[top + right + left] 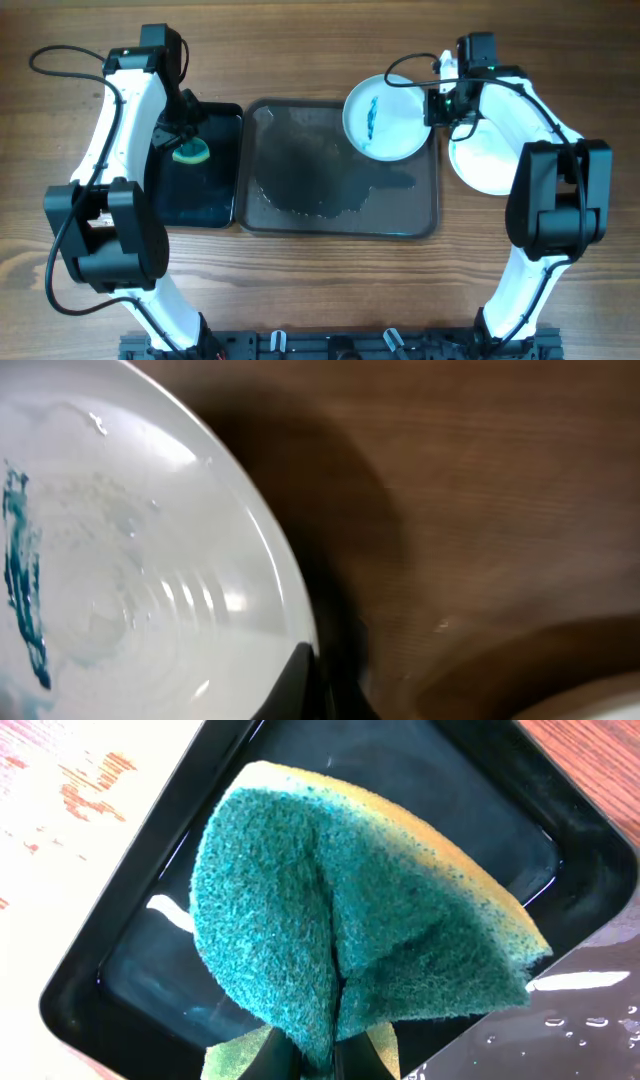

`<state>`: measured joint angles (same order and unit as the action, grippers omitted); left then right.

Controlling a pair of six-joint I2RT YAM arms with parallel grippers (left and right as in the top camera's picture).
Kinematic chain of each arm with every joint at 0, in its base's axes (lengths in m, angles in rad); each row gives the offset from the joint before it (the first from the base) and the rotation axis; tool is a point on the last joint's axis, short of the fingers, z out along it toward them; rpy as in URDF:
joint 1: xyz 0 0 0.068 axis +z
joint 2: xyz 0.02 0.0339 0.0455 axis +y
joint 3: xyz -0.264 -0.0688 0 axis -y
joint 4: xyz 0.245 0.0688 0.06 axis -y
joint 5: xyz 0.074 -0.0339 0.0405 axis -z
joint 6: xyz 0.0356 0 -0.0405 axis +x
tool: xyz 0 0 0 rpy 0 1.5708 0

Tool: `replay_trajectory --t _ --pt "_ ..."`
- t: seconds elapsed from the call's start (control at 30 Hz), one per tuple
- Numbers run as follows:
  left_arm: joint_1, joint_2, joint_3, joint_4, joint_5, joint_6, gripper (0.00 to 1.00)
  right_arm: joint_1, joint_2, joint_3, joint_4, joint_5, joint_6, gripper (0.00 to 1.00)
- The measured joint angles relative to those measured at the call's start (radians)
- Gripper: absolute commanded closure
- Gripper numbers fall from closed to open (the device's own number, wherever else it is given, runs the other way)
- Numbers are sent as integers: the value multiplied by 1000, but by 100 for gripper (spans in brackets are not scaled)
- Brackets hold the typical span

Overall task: Clean dirty plates on tray and stack at the side
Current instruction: 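Grip the back plate and drag it to the tray center, then bring the sponge with the left gripper onto the third plate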

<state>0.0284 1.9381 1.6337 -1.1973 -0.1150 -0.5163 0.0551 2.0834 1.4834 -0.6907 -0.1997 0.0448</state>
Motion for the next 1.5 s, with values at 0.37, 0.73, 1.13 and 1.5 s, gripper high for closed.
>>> replay_trajectory --t 0.37,0.73,1.13,1.5 --pt "0 0 0 0 0 0 96 133 -8 -2 -207 -126 128 96" --pt "0 0 0 2 8 0 96 293 -8 -2 -226 -105 235 96" --pt "-130 0 0 79 47 0 96 335 -1 -2 -176 -105 291 96" --pt "-373 108 0 177 138 2 96 332 28 -2 -147 -159 292 96"
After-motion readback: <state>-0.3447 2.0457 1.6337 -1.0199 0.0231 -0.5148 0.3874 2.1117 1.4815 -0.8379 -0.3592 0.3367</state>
